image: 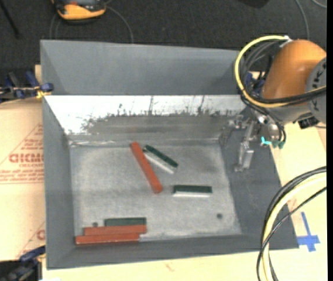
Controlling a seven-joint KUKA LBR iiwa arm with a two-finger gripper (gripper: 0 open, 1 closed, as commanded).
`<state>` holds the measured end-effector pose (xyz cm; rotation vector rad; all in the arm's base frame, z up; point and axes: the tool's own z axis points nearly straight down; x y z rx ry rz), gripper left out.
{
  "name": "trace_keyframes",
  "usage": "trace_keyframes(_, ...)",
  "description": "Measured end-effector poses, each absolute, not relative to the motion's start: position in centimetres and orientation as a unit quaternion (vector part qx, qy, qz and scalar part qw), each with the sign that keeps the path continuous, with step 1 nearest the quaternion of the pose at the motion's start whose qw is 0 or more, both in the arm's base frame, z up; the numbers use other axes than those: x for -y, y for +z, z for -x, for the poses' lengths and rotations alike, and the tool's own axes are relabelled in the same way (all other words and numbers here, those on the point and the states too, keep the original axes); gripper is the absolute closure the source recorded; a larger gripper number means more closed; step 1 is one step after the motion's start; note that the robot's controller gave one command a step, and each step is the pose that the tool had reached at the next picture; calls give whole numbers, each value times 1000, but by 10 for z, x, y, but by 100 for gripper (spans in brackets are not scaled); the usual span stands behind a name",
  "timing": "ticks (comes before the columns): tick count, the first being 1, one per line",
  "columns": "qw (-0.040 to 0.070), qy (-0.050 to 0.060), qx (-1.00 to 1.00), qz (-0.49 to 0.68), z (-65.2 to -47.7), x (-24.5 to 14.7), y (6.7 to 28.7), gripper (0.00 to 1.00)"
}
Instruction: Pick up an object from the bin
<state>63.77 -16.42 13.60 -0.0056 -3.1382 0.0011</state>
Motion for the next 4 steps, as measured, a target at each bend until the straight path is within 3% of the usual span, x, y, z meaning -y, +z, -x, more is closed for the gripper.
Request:
trace_keyframes(1, -3, 1, 1000, 1, -640, 164, 141, 0)
trace_keyframes(2, -6, 3, 997, -78, -596, 132, 104, 0)
trace_keyframes(3, -4, 2, 978, -210, -617, 118, 84, 100)
trace_keyframes(4, -3, 2, 978, -210, -616, 118, 83, 0)
